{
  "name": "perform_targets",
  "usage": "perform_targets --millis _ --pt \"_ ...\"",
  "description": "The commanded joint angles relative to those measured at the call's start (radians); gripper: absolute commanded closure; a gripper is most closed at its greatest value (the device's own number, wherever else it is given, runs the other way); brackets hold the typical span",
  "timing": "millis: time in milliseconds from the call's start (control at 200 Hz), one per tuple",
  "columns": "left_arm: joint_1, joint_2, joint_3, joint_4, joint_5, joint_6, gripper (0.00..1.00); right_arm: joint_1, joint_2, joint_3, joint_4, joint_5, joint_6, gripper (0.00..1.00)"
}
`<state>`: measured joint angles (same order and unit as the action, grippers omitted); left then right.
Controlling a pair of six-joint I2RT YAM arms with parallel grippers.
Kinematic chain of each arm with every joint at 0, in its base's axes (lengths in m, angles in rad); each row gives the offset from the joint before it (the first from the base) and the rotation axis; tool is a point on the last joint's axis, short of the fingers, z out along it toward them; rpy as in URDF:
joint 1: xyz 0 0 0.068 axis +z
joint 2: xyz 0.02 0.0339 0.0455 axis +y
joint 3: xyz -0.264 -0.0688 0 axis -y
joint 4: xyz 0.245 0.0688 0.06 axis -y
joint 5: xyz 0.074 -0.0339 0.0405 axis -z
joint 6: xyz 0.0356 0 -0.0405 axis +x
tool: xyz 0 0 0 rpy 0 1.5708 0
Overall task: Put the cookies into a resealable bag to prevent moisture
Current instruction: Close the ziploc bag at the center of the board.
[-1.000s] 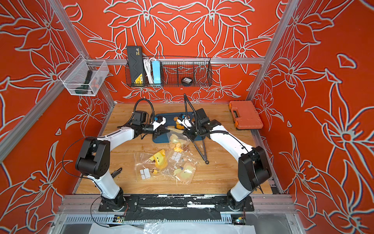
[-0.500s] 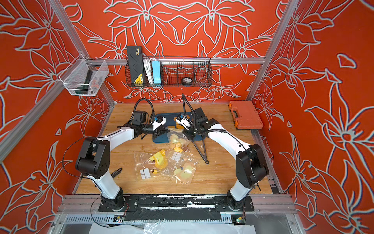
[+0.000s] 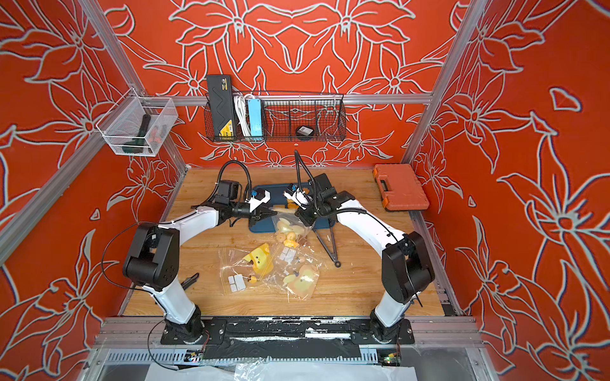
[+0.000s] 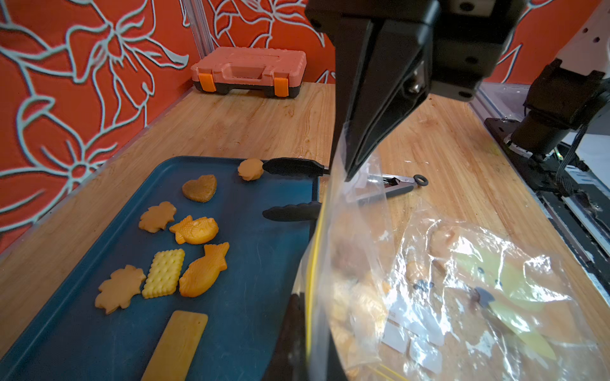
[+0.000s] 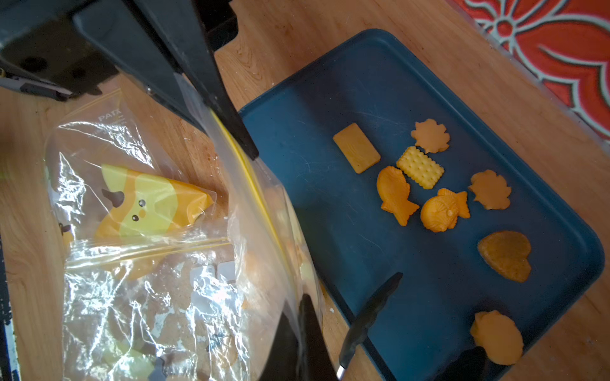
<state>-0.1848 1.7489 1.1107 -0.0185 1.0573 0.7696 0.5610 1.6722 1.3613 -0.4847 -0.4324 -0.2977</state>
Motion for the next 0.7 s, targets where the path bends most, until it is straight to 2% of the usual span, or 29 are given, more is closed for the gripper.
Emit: perform_targets --millis 0,20,45,65,105,160,210,230,245,285,340,350,385,405,425,445,540,581,606,626,661,696 --pt "0.002 -0.014 0.017 -0.015 0.032 0.022 1.0 0.007 0.023 0.038 -0.006 -0.025 -0.011 0.86" --pt "0.002 -0.014 0.017 -0.015 0.032 0.022 1.0 0.006 0.023 0.036 -0.001 -0.026 -0.011 0.75" --pt "0.002 -0.014 0.018 -0.015 0.032 0.023 1.0 0.008 0.021 0.032 0.009 -0.026 -0.009 0.73" --pt "0.002 -0.014 0.018 -0.015 0.031 0.023 1.0 0.008 0.021 0.029 0.012 -0.027 -0.008 0.77" --pt "0.002 -0.015 0.017 -0.015 0.032 0.023 1.0 0.008 0.025 0.036 0.008 -0.03 -0.009 0.99" --pt "0.002 -0.014 0.017 -0.015 0.032 0.023 1.0 0.008 0.035 0.049 -0.007 -0.035 -0.011 1.0" --pt "0.002 -0.014 0.017 -0.015 0.032 0.023 1.0 0.01 0.036 0.048 0.0 -0.037 -0.011 0.76" --pt "0.003 -0.014 0.017 -0.015 0.032 0.023 1.0 0.01 0.035 0.045 0.008 -0.036 -0.009 0.73" --pt "0.002 -0.014 0.017 -0.015 0.032 0.023 1.0 0.01 0.035 0.043 0.013 -0.036 -0.008 0.77" --pt "0.002 -0.014 0.016 -0.015 0.034 0.023 1.0 0.01 0.036 0.046 0.013 -0.041 -0.007 1.0" --pt "0.003 -0.014 0.017 -0.015 0.034 0.023 1.0 0.01 0.043 0.057 0.003 -0.043 -0.007 1.0" --pt "0.002 -0.014 0.017 -0.016 0.034 0.023 1.0 0.01 0.044 0.057 0.004 -0.044 -0.007 0.98" --pt "0.003 -0.014 0.017 -0.016 0.035 0.023 1.0 0.01 0.043 0.055 0.013 -0.042 -0.005 0.8" --pt "0.002 -0.014 0.016 -0.015 0.035 0.022 1.0 0.011 0.041 0.051 0.022 -0.039 -0.004 0.77" --pt "0.003 -0.014 0.017 -0.015 0.035 0.025 1.0 0.011 0.04 0.049 0.028 -0.041 -0.002 0.81" --pt "0.002 -0.014 0.017 -0.016 0.035 0.025 1.0 0.011 0.04 0.05 0.03 -0.041 -0.003 1.0" --pt "0.003 -0.014 0.017 -0.015 0.038 0.025 1.0 0.011 0.058 0.076 -0.002 -0.055 -0.008 1.0" --pt "0.002 -0.014 0.019 -0.015 0.04 0.023 1.0 0.011 0.057 0.071 0.012 -0.049 -0.005 0.81" --pt "0.003 -0.014 0.018 -0.015 0.04 0.023 1.0 0.013 0.055 0.061 0.027 -0.046 -0.001 0.77" --pt "0.002 -0.014 0.018 -0.015 0.04 0.024 1.0 0.013 0.054 0.058 0.037 -0.046 0.0 0.79" --pt "0.002 -0.014 0.018 -0.017 0.038 0.024 1.0 0.013 0.054 0.057 0.041 -0.048 0.003 1.0" --pt "0.002 -0.014 0.017 -0.017 0.038 0.024 1.0 0.012 0.06 0.066 0.033 -0.051 0.001 1.0"
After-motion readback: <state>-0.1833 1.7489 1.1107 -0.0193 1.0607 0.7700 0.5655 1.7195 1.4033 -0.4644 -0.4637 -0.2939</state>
